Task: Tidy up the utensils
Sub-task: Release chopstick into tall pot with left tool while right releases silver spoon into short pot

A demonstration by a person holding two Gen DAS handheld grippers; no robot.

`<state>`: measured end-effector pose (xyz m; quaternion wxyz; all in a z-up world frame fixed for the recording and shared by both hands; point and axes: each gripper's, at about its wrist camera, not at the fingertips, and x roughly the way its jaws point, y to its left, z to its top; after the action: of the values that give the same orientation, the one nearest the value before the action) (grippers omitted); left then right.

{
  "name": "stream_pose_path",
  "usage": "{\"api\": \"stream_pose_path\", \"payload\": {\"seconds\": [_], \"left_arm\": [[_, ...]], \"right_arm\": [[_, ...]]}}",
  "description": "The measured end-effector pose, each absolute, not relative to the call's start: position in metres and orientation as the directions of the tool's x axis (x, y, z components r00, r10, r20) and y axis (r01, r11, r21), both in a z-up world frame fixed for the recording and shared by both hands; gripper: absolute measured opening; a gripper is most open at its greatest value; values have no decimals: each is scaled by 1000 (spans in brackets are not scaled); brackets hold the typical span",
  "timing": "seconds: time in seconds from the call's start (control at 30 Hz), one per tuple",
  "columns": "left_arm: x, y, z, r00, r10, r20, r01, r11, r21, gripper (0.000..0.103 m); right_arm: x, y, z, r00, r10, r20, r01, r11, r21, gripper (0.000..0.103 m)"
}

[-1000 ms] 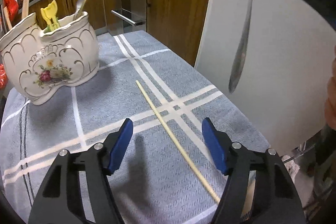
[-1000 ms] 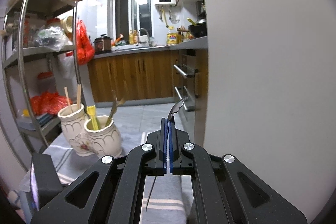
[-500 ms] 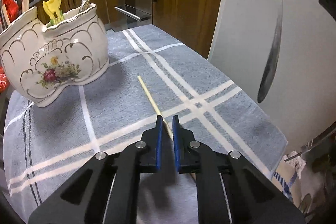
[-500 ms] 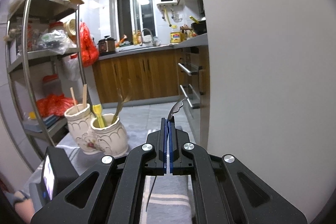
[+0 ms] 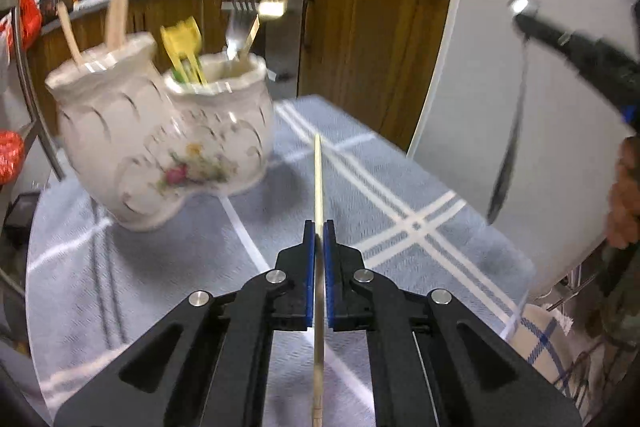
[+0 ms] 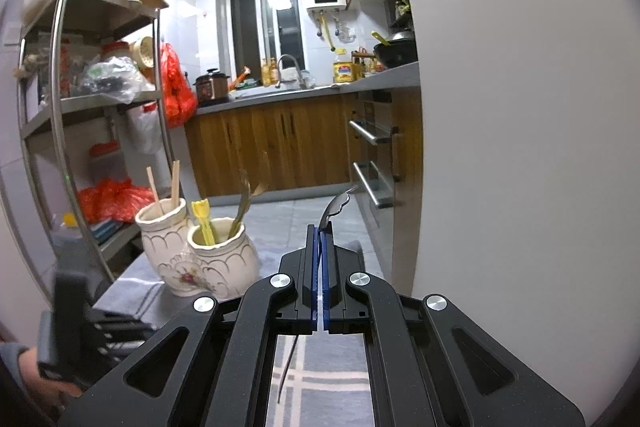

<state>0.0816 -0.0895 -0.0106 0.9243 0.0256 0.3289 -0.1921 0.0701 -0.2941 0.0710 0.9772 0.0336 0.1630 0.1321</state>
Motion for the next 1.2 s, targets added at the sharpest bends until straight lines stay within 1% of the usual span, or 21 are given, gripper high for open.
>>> {"api": "stream_pose_path", "payload": {"seconds": [0.2,0.4,0.53,0.7,0.83,0.93,1.07,1.2], "left_arm": [[66,-60,10,793,-337,-507,357,932,-61,4],[62,-38,19,830,-313,-462,330,943,-46,4],[59,-20,24,846,-307,-436,315,947,-57,4],[62,0,37,878,-304,-370,299,951,-73,4],[73,15,55,903,-300,-307,289,954,-82,4],[89,28,72,919,-303,-252,285,953,-107,4],[113,44,92,925,-327,-192,295,939,-177,4],[134,48,101,935,-330,-128,296,928,-228,4]], "right_arm": [[74,-282,70,901,295,-318,-274,955,111,2],[82,-265,68,885,322,-336,-304,947,107,2],[88,-255,67,878,335,-340,-320,942,102,2],[101,-239,70,873,352,-338,-340,936,94,2],[114,-226,79,873,371,-317,-361,928,93,2],[126,-213,91,879,386,-281,-375,922,94,2],[138,-201,103,890,388,-241,-378,922,86,2],[148,-194,114,909,376,-180,-362,926,104,2]]}}
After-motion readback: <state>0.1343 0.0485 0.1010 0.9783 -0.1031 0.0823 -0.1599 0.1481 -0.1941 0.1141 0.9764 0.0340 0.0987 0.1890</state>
